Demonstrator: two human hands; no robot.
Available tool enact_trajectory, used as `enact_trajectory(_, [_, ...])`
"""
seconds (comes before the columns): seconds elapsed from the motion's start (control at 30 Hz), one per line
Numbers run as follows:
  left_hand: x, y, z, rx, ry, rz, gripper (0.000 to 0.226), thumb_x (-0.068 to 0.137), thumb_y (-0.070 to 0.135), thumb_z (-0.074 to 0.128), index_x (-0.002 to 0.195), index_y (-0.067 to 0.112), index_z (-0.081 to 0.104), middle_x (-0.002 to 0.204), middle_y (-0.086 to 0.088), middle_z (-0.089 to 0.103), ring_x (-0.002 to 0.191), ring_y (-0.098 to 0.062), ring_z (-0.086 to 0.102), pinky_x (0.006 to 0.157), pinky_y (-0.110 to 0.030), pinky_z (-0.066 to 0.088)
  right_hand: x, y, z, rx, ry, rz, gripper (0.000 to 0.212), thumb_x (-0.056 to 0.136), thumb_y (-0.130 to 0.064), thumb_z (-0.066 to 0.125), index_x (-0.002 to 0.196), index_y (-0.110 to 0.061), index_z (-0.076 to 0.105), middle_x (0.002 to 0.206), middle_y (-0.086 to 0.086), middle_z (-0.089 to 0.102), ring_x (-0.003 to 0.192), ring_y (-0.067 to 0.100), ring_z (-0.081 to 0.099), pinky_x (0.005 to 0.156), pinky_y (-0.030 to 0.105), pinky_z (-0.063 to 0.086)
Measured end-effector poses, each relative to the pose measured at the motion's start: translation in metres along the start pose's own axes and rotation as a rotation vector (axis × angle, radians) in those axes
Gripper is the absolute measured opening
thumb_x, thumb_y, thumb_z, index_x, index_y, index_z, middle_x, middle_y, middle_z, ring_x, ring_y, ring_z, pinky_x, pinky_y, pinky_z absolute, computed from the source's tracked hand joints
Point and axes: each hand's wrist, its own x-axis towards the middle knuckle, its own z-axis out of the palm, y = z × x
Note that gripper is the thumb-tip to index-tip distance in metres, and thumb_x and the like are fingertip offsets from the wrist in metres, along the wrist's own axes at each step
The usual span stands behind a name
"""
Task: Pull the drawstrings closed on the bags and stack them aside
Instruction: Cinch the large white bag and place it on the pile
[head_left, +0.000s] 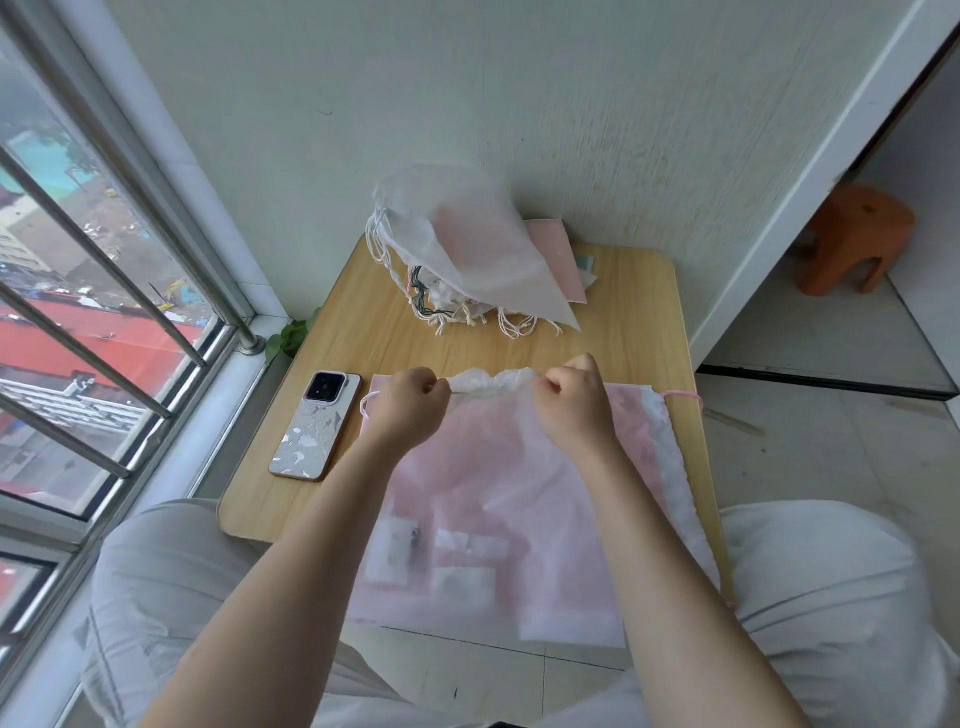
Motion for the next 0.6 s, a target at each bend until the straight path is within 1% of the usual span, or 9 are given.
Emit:
enact_trajectory(0.1, [0.001, -0.006, -0.004, -0.025, 0.036, 0.027, 0.042, 0.093, 0.029, 0.054, 0.058, 0.015, 0.034, 0.057, 0.001, 0.038, 0.057, -0.021, 0.037, 0.056, -0.03, 0.029, -0.001, 0.0, 0.0, -0.018, 0.047, -0.087, 0.037, 0.09, -0.013, 0.055, 0.056, -0.014, 0.039, 0.093, 0.003, 0.043, 0.079, 0.022, 0.051, 0.067, 0.029, 0.041])
enact_trajectory(0.17, [0.002, -0.008, -0.013, -0.067, 0.035, 0.08, 0.042, 0.091, 0.034, 0.062, 0.059, 0.016, 0.042, 0.058, 0.002, 0.044, 0.056, -0.018, 0.041, 0.054, -0.028, 0.031, 0.003, 0.001, -0.005, 0.01, 0.084, -0.154, 0.036, 0.084, -0.009, 0.059, 0.054, -0.011, 0.04, 0.089, 0.003, 0.044, 0.073, 0.018, 0.047, 0.058, 0.019, 0.032])
enact_trajectory(0.27, [0.003, -0.006, -0.032, -0.063, -0.121, 0.152, 0.031, 0.089, 0.04, 0.066, 0.073, 0.013, 0.065, 0.072, -0.001, 0.061, 0.064, -0.014, 0.052, 0.06, -0.028, 0.041, 0.009, -0.005, -0.01, 0.03, 0.066, -0.236, 0.032, 0.078, -0.006, 0.064, 0.053, -0.001, 0.045, 0.095, 0.0, 0.054, 0.076, 0.012, 0.049, 0.061, 0.007, 0.032])
enact_trajectory(0.33, [0.005, 0.0, -0.041, -0.007, -0.207, 0.203, 0.025, 0.089, 0.04, 0.066, 0.083, 0.016, 0.073, 0.091, 0.0, 0.064, 0.081, -0.015, 0.059, 0.075, -0.031, 0.047, 0.011, -0.01, -0.008, 0.018, 0.014, -0.283, 0.036, 0.075, -0.005, 0.065, 0.05, 0.0, 0.04, 0.096, -0.002, 0.064, 0.073, 0.007, 0.051, 0.06, 0.011, 0.032])
enact_trajectory(0.4, [0.006, 0.008, -0.047, 0.054, -0.189, 0.291, 0.016, 0.087, 0.035, 0.069, 0.087, 0.02, 0.073, 0.103, 0.003, 0.057, 0.092, -0.014, 0.057, 0.087, -0.031, 0.046, 0.011, -0.014, -0.005, 0.017, -0.036, -0.318, 0.042, 0.074, -0.005, 0.063, 0.049, -0.009, 0.029, 0.079, 0.005, 0.066, 0.066, 0.012, 0.05, 0.057, 0.025, 0.035])
enact_trajectory(0.43, [0.007, 0.013, -0.049, 0.105, -0.155, 0.34, 0.013, 0.086, 0.033, 0.071, 0.089, 0.021, 0.074, 0.106, 0.002, 0.054, 0.095, -0.015, 0.055, 0.089, -0.031, 0.045, 0.009, -0.015, -0.004, 0.011, -0.061, -0.319, 0.045, 0.075, -0.006, 0.062, 0.051, -0.015, 0.025, 0.066, 0.006, 0.058, 0.062, 0.017, 0.046, 0.055, 0.032, 0.033])
enact_trajectory(0.47, [0.008, 0.016, -0.051, 0.172, -0.112, 0.379, 0.01, 0.085, 0.031, 0.072, 0.09, 0.023, 0.074, 0.106, 0.002, 0.051, 0.098, -0.016, 0.052, 0.09, -0.032, 0.044, 0.008, -0.016, -0.003, -0.001, -0.091, -0.31, 0.045, 0.076, -0.008, 0.061, 0.053, -0.018, 0.024, 0.059, 0.006, 0.045, 0.059, 0.019, 0.038, 0.054, 0.033, 0.028])
enact_trajectory(0.53, [0.01, 0.025, -0.052, 0.348, -0.02, 0.409, 0.006, 0.085, 0.029, 0.071, 0.09, 0.028, 0.074, 0.104, 0.003, 0.051, 0.098, -0.017, 0.051, 0.079, -0.035, 0.046, 0.005, -0.017, -0.002, -0.023, -0.147, -0.264, 0.04, 0.079, -0.012, 0.059, 0.056, -0.017, 0.026, 0.059, 0.002, 0.029, 0.06, 0.016, 0.027, 0.054, 0.032, 0.021])
enact_trajectory(0.6, [0.011, 0.035, -0.048, 0.438, 0.093, 0.399, 0.009, 0.088, 0.029, 0.065, 0.094, 0.031, 0.072, 0.099, 0.004, 0.057, 0.092, -0.019, 0.057, 0.063, -0.03, 0.043, 0.003, -0.016, -0.001, -0.031, -0.186, -0.224, 0.035, 0.081, -0.016, 0.056, 0.055, -0.012, 0.033, 0.059, 0.001, 0.029, 0.06, 0.015, 0.027, 0.055, 0.032, 0.021])
